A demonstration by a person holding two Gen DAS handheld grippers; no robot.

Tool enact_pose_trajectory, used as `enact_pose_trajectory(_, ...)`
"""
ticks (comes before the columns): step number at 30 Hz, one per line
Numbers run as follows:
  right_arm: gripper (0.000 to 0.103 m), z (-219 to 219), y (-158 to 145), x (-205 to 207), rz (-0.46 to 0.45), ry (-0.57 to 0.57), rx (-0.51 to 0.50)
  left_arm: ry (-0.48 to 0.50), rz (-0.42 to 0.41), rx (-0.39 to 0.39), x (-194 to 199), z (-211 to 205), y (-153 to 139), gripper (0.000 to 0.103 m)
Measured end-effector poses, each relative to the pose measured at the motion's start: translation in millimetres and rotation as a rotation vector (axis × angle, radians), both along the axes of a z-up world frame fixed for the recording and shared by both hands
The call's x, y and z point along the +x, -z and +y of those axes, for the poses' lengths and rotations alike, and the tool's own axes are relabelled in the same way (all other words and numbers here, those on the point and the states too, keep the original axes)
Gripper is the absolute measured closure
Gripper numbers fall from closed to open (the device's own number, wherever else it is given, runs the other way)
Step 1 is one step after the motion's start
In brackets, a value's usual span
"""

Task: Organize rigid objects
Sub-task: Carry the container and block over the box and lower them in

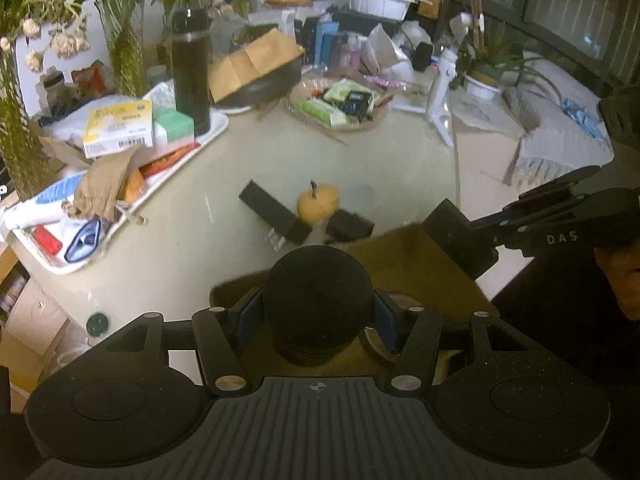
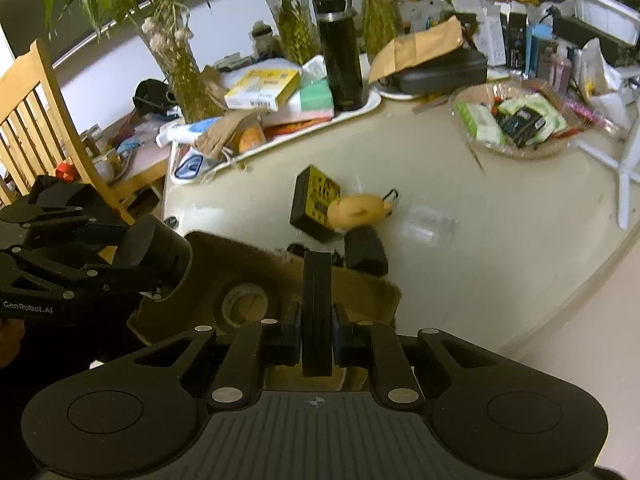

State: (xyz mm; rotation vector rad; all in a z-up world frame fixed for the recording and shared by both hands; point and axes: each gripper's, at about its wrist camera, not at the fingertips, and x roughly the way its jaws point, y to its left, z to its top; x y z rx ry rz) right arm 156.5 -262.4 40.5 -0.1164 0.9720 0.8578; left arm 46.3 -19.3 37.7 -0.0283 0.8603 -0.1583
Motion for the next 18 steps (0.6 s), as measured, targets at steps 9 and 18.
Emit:
enact_pose_trajectory(9,0.086,4.9,9.5,-5.0,0.020,-0.008,0.000,0.001,0.072,0.034,-4.3,-1.7,21.6,0.046)
enact_pose_trajectory(18,0.086,14.0,13.7,-5.8,0.026,-0.031,-0.009,0.011,0.045,0.023,-9.6,-2.5,21.7,0.046)
